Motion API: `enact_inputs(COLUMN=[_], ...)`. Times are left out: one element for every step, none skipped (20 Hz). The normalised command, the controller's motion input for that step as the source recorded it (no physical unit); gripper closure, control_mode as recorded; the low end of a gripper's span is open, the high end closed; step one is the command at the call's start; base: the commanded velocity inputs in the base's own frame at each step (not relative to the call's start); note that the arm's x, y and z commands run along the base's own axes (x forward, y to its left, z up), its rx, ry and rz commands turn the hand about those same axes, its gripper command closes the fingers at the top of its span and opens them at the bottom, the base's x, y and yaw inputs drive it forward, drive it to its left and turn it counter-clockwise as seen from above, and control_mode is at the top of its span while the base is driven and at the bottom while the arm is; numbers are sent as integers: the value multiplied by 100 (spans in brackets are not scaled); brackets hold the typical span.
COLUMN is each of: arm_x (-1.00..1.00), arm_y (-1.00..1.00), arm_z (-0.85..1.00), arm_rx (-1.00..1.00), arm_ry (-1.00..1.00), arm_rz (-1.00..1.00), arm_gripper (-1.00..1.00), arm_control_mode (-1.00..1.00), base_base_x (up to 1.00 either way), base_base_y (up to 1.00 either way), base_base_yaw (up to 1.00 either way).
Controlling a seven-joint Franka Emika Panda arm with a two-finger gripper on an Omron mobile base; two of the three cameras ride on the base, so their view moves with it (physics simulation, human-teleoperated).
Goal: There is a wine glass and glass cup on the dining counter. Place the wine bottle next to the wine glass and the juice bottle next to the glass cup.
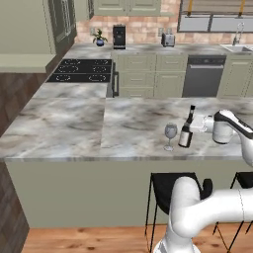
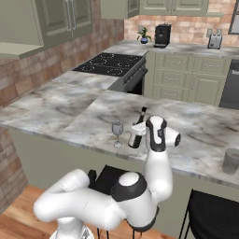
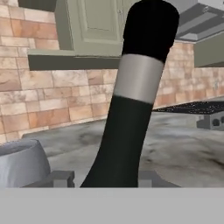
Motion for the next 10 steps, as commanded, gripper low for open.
enact_inputs(arm_x=[0,0,0,0,0,0,0,0,0,0], arm_y=[5,7,6,7,6,8,10,11,15,20], arm_z=[-42,-45,-45,-46,-46,-46,-46,-44,-42,-38], arm_rx=[-3,-4,-5,-5,-5,-5,-7,-7,-8,-12], arm_ry=[-16,-19,-21,-23,-23,-24,-26,-27,-30,-32], arm_rz=[0,0,0,0,0,0,0,0,0,0], arm_gripper=[100,100,100,100,100,100,100,100,100,100], arm_control_mode=[-100,-100,-100,-100,-100,-100,-100,-100,-100,-100], base_base_x=[0,0,0,0,0,0,0,0,0,0], base_base_y=[0,0,0,0,0,0,0,0,0,0], base_base_yaw=[0,0,0,0,0,0,0,0,0,0])
